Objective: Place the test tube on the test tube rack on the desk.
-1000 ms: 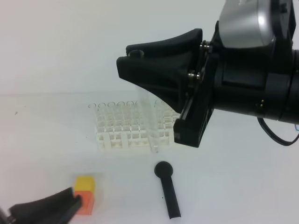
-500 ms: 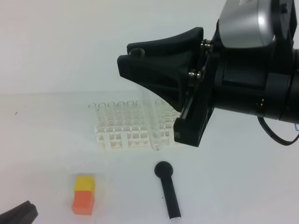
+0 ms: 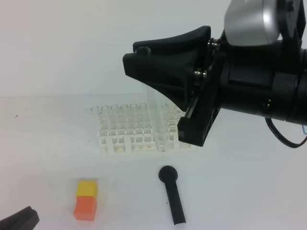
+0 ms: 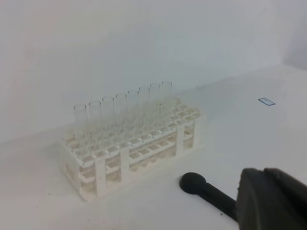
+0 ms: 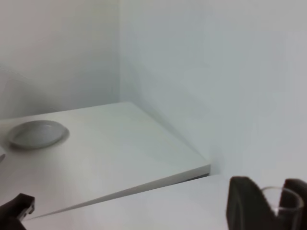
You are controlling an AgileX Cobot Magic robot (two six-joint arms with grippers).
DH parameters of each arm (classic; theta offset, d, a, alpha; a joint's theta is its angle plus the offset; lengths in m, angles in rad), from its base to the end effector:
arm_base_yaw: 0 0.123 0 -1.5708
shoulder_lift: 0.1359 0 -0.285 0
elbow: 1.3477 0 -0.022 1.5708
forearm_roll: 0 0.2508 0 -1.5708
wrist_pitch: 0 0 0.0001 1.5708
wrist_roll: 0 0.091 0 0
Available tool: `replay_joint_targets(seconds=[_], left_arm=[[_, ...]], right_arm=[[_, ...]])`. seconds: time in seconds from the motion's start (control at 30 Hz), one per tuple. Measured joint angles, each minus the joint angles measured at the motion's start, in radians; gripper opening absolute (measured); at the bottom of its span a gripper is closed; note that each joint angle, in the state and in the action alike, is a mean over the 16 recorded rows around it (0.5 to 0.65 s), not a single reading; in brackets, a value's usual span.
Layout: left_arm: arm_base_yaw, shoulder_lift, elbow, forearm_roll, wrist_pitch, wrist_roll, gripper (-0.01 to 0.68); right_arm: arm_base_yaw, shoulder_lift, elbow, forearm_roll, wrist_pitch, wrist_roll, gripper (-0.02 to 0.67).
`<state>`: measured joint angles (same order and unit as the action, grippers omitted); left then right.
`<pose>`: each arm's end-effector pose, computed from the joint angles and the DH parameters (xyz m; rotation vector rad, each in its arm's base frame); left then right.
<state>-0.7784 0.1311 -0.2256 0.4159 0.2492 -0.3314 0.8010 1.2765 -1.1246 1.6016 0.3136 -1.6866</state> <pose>0.0479 -0.0344 0.2608 0.6044 1.5217 -0.4623 0.1838 0.2301 0.4054 -0.9380 1.3987 0.8001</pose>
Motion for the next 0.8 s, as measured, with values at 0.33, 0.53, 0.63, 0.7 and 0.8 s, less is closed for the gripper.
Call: replay_joint_targets(seconds=[0.33, 0.53, 0.63, 0.7, 0.8], left_arm=[[0.002, 0.002, 0.0, 0.0, 0.0, 0.005, -0.001], [0.003, 0.003, 0.0, 0.0, 0.0, 0.005, -0.001], [0.003, 0.003, 0.0, 0.0, 0.0, 0.005, -0.001], [0.003, 0.003, 0.0, 0.0, 0.0, 0.005, -0.001], [0.003, 0.003, 0.0, 0.0, 0.0, 0.005, -0.001]], right_arm=[[0.001, 0.0, 0.0, 0.021, -0.213, -0.003, 0.125], [-0.005, 0.003, 0.001, 0.032, -0.414, -0.007, 0.125], [-0.01, 0.007, 0.004, -0.004, -0.493, 0.023, 0.125], [-0.014, 0.013, 0.007, -0.062, -0.531, 0.079, 0.125], [-0.02, 0.031, 0.011, -0.197, -0.564, 0.216, 0.125]])
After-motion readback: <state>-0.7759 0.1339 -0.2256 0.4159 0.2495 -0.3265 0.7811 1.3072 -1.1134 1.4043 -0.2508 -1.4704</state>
